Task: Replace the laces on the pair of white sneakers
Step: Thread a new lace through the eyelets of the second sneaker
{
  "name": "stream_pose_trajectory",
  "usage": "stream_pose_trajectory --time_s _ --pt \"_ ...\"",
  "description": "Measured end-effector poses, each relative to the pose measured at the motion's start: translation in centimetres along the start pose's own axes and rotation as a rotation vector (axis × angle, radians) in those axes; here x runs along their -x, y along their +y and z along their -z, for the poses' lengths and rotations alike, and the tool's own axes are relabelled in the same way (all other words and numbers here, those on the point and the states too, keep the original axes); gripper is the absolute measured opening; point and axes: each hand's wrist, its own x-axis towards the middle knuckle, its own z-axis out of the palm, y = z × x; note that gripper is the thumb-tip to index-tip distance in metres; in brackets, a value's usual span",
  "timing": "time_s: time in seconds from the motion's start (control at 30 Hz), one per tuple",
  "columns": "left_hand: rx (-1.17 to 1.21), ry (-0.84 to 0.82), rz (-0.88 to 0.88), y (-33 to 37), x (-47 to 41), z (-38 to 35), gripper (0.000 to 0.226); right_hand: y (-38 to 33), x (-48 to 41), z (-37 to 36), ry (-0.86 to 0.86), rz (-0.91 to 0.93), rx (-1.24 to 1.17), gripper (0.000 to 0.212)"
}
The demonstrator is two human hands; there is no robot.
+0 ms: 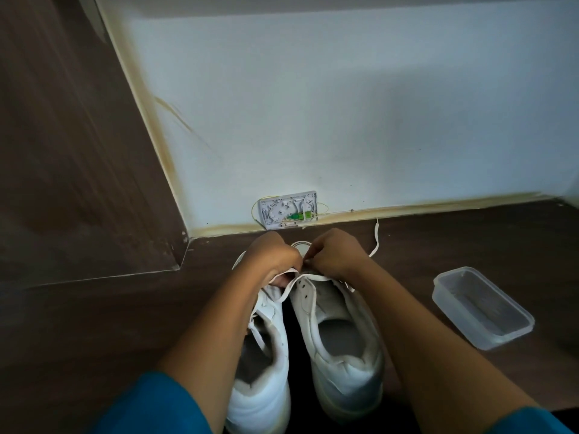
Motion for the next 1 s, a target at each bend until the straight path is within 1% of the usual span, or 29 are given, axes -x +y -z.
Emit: stream_pose_trajectory --time_s 0.07,0.17,0.2,0.3,0.4,0.57,0.63,0.73,0.83,0.9,1.0 --pt "-0.013 0.019 -0.008 0.1 0.1 -0.1 0.011 0.0 -0.2 -0.2 -0.013 -0.030 0.046 0.022" --pt "-0.055 0.050 -0.029 0.2 0.0 -0.4 0.027 0.0 -0.5 -0.5 -0.033 -0.053 0.089 0.025" --pt "-0.059 0.049 -0.030 0.2 0.0 -0.5 0.028 0.1 -0.6 -0.5 -0.037 -0.056 0.099 0.025" --pt "-0.029 0.035 -0.014 0.0 -0.1 -0.4 0.016 0.1 -0.7 -0.4 -0.054 -0.055 0.118 0.023" --pt "-0.007 0.035 -0.009 -0.1 -0.2 -0.3 0.004 -0.2 -0.6 -0.4 -0.059 -0.008 0.167 0.024" --pt "0.004 0.051 -0.026 -0.2 0.3 0.0 0.016 -0.4 0.0 -0.4 -0.036 0.045 0.150 0.023" --pt "0.019 0.062 -0.031 -0.2 0.6 0.1 0.015 -0.2 0.2 -0.4 -0.036 0.053 0.139 0.023" --pt "0.004 0.067 -0.042 -0.2 0.6 0.1 0.018 -0.4 0.3 -1.1 -0.010 -0.021 0.112 0.022" --pt "0.015 0.043 -0.026 -0.4 0.3 0.3 0.014 -0.6 0.1 -1.6 0.036 -0.122 0.025 0.018" --pt "-0.004 0.034 -0.038 -0.8 0.0 0.5 0.012 -0.5 0.0 -1.5 0.007 -0.116 0.018 0.023" --pt "-0.066 0.011 -0.086 -1.3 -0.3 0.5 0.009 -0.1 0.2 -1.0 -0.005 -0.108 0.001 0.021"
